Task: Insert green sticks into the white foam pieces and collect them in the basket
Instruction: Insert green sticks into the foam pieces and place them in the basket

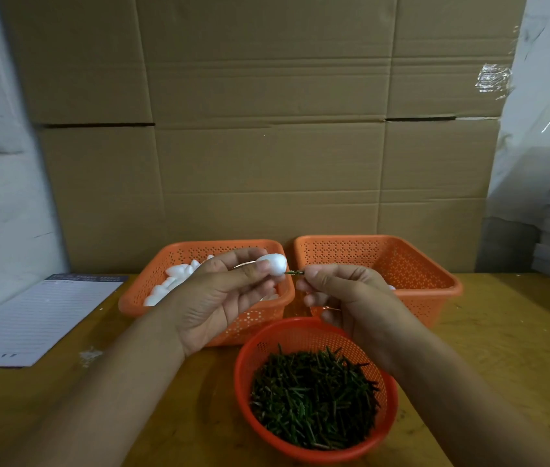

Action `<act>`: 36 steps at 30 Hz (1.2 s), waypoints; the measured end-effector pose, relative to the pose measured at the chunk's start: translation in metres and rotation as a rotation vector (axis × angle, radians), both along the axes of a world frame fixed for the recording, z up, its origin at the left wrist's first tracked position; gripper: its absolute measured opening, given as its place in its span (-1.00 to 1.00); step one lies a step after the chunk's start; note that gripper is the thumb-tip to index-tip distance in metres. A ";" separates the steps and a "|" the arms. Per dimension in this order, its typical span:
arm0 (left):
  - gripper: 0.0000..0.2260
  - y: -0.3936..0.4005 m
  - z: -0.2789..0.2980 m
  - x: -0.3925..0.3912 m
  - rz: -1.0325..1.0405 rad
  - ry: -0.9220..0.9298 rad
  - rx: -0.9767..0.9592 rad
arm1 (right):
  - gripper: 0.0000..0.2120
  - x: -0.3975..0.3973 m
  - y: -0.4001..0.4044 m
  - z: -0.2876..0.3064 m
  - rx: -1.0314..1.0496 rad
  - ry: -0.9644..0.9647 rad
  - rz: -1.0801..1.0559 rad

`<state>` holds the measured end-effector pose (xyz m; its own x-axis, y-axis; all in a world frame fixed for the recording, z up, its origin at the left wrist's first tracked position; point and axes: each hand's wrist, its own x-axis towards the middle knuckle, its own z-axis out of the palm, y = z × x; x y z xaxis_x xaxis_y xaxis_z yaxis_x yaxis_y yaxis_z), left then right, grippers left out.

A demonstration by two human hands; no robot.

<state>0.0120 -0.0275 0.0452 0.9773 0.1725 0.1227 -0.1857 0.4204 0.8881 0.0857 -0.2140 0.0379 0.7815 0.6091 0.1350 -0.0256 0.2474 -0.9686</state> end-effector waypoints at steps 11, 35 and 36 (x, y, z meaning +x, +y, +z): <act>-0.71 0.001 -0.001 0.000 0.013 0.021 0.037 | -0.95 0.001 -0.001 0.000 0.031 -0.027 -0.092; -0.69 -0.010 -0.002 -0.003 0.007 0.000 0.152 | -0.93 -0.001 -0.002 -0.001 -0.045 -0.119 -0.100; -0.69 -0.010 -0.002 -0.003 0.009 0.000 0.155 | -0.93 -0.001 -0.002 -0.001 -0.046 -0.118 -0.098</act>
<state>0.0091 -0.0377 0.0436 0.9759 0.1600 0.1485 -0.1887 0.2762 0.9424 0.0851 -0.2155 0.0369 0.8178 0.5384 0.2033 0.1112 0.1988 -0.9737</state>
